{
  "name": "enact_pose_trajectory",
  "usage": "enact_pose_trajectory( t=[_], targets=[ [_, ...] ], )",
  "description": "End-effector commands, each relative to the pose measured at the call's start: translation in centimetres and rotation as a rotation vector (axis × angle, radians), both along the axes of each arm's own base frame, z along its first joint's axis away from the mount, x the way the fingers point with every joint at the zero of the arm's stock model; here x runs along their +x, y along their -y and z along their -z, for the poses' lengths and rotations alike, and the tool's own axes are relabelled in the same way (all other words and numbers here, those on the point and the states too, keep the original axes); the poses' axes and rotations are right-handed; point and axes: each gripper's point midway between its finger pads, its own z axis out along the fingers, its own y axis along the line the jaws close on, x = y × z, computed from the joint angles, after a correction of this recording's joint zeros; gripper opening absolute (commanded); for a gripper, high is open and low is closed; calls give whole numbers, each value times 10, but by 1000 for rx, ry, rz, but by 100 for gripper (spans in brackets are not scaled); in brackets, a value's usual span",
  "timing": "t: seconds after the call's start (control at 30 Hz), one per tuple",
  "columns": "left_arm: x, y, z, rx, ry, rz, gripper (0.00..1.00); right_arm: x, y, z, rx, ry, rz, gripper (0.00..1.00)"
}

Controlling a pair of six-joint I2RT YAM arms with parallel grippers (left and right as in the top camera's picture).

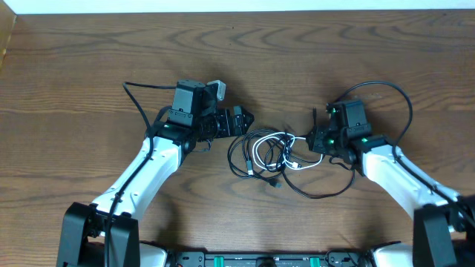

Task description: Untangle cables

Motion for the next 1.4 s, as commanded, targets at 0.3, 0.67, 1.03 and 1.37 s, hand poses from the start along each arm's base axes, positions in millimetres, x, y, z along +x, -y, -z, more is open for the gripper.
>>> enact_pose_trajectory(
  t=[0.3,0.67,1.03,1.37],
  targets=[
    [3,-1,-4,2,10,-11,99,3,-11,18,41,-18,-56,6],
    [3,-1,-4,1,9,-10,99,17,-39,-49,261,153,-232,1],
    [3,-1,-4,1,10,-10,99,7,-66,-92,361,264,-344,1],
    [3,-1,-4,1,9,-10,99,37,-89,-41,211,291,-273,1]
  ],
)
